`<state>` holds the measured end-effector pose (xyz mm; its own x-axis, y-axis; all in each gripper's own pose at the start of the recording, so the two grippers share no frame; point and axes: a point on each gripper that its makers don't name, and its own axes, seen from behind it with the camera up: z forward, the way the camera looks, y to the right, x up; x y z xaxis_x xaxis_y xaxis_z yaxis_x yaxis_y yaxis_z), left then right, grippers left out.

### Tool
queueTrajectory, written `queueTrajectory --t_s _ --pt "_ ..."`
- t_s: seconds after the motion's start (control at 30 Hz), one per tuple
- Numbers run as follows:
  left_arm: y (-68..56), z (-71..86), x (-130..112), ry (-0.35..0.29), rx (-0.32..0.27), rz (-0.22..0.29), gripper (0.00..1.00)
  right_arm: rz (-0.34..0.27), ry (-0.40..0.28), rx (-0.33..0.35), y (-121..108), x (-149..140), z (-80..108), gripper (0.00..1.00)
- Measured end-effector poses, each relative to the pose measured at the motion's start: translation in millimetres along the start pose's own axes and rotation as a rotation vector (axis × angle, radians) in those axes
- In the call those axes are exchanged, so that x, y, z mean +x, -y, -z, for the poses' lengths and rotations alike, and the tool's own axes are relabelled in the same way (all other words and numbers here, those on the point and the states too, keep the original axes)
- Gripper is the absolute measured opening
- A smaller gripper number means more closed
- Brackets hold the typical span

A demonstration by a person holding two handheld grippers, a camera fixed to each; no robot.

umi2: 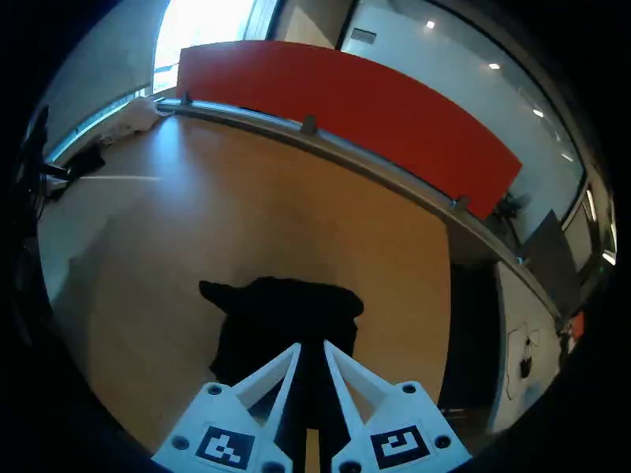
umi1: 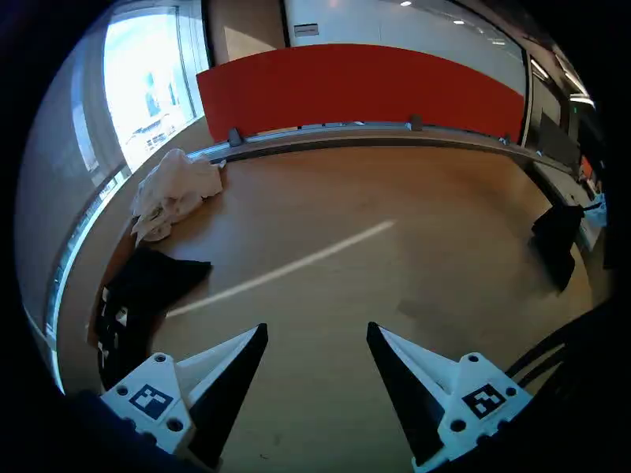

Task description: Fold towel

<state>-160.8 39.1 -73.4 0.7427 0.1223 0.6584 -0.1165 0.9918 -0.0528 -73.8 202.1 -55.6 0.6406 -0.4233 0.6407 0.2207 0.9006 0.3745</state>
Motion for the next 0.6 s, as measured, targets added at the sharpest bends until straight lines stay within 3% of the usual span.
queueTrajectory --t_s 0.3,0.6 --pt "-0.4 3.3 -0.9 -0.003 -0.005 -0.009 0.93 -0.015 0.035 -0.027 -1.3 -29.3 1.8 0.04" --pt "3.0 7.4 -4.3 0.001 0.003 -0.021 0.93 -0.07 0.09 -0.039 -1.4 -71.3 -5.5 0.04"
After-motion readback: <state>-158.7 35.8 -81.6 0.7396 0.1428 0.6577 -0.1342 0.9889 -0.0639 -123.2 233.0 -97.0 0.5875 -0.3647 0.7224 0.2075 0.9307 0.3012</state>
